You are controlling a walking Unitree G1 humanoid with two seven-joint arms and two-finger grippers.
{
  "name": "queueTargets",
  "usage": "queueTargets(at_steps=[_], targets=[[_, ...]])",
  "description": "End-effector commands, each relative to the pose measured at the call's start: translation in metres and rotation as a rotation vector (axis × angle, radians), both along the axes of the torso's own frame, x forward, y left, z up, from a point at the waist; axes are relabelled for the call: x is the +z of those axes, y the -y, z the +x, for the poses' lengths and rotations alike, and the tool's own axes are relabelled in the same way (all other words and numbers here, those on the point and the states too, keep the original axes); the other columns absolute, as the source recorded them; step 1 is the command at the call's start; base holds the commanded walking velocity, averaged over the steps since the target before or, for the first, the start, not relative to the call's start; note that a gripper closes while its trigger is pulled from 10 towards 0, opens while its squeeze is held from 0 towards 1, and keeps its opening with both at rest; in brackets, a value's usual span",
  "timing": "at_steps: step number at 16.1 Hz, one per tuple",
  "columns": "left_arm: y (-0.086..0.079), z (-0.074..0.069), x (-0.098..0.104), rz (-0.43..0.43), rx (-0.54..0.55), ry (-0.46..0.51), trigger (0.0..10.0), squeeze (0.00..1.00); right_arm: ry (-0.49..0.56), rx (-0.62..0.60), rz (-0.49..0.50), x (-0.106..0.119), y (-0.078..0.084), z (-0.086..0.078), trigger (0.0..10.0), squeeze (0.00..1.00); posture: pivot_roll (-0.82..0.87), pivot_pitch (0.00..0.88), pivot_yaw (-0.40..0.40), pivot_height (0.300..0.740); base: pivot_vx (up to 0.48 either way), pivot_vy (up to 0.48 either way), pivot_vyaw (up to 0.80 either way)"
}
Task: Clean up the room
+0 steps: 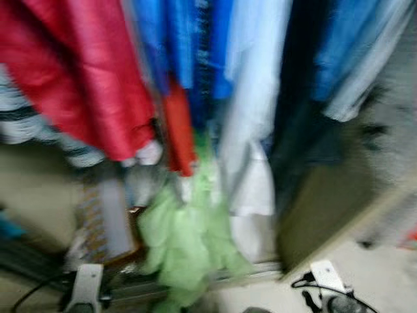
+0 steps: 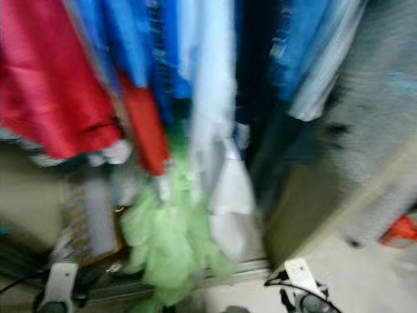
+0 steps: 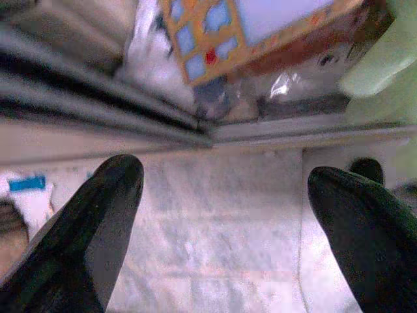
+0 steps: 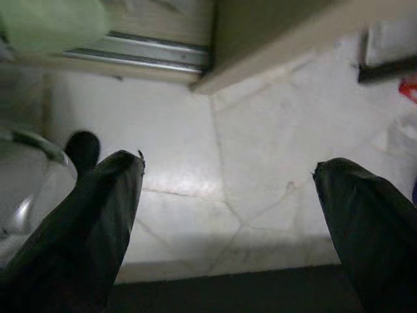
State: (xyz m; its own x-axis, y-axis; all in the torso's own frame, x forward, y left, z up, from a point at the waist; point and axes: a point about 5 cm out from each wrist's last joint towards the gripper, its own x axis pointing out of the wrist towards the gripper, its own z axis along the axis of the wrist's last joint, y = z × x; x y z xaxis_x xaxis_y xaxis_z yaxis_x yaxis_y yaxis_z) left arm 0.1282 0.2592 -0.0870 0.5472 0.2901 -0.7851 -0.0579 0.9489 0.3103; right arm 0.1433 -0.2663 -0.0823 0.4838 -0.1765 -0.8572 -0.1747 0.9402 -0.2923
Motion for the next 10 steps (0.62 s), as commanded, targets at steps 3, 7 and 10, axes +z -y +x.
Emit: queueTargets(at_steps=[3,7,10], targets=[[-0.0043,-0.0013,0.0009,0.012,-0.01,-0.009,10.0,0.0,0.012,-0.018,0.004,0.0015,0.0014,0.0027,10.0,0.0,-0.04,0.0,-0.019,0.74,0.0,0.0,0.26],[-0.0035,-0.0006,0.0032,-0.028,0.111,0.094,10.0,0.0,0.058,-0.081,0.027,0.0025,0.0018,0.0037,10.0,0.0,-0.04,0.0,-0.018,0.74,0.0,0.0,0.0],[-0.001,-0.0006,0.0037,-0.117,0.279,0.188,10.0,0.0,0.119,-0.149,0.068,0.0044,0.0014,0.0069,10.0,0.0,-0.04,0.0,-0.022,0.74,0.0,0.0,0.0]])
